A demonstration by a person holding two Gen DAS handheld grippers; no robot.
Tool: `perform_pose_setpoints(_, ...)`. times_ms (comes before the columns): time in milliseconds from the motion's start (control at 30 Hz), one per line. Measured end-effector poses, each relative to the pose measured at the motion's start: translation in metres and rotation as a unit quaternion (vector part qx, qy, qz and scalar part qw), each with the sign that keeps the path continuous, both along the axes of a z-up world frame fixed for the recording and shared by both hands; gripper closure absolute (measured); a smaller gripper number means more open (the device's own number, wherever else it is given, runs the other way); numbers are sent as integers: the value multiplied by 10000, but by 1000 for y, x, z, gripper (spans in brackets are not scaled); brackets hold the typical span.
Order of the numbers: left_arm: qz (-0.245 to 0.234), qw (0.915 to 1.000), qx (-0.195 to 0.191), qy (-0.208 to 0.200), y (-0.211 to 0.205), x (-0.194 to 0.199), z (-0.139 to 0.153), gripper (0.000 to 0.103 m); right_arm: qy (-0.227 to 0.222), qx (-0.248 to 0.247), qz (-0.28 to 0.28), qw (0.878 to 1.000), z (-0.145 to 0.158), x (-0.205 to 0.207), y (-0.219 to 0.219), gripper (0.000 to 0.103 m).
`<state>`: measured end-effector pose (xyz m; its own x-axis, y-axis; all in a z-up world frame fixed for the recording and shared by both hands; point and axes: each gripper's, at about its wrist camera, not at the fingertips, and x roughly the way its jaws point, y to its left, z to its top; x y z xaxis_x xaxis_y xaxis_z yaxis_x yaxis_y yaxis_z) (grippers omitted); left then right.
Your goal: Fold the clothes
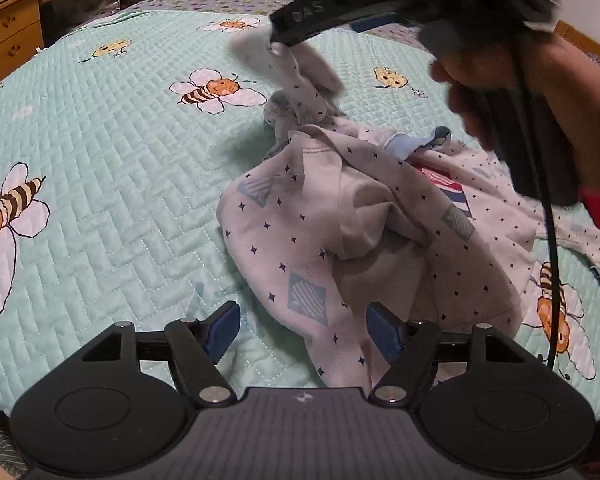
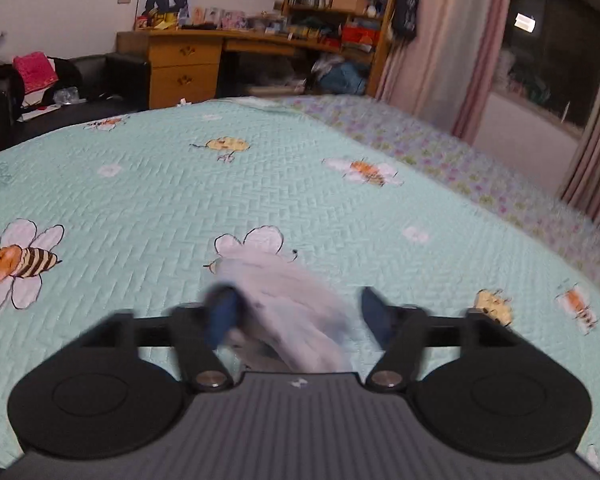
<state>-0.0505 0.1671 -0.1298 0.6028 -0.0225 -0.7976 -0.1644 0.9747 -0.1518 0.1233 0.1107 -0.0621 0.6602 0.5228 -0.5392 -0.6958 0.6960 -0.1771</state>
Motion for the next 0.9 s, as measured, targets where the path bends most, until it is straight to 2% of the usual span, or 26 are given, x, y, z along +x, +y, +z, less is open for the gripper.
perform_pose_setpoints(100,-5,10000,91,37,-2,0,-2,27,231,403,-249,9986,-5,-12,-38,31)
perform_pose_setpoints(200,-15,9999,161,20,-5,0,-3,23,822,878,-1057,9871,-21,-11,-104,31)
perform_pose_setpoints(267,-10,9999,163,-1,-6,0,-3,21,1289,1287,-1832,9660,-38,-16,-161,31)
perform_pose_setpoints(300,-9,9999,157,-5,-6,0,-3,20,1491,1501,-2221,9518,-46,-20,-190,31)
perform_pose_setpoints(433,-81,9998,184,37,-16,3,-4,20,1982,2199,-3539,8872,-76,-51,-292,31)
perform_pose_setpoints(500,-132,9997,205,62,-22,4,-5,20,2244,2456,-3809,8627,-89,-66,-323,31)
perform_pose_setpoints(567,-205,9995,209,102,-29,4,-5,20,2342,2601,-3983,8478,-100,-76,-336,31)
perform_pose_setpoints(700,-313,9991,270,123,-41,0,-2,19,2359,3083,-4100,8253,-113,-81,-354,31)
perform_pose_setpoints(800,-351,9986,353,151,-47,-1,0,17,2273,3236,-3967,8284,-113,-66,-348,27)
perform_pose_setpoints(900,-380,9983,410,186,-53,-1,1,16,2208,3391,-4086,8181,-118,-47,-344,24)
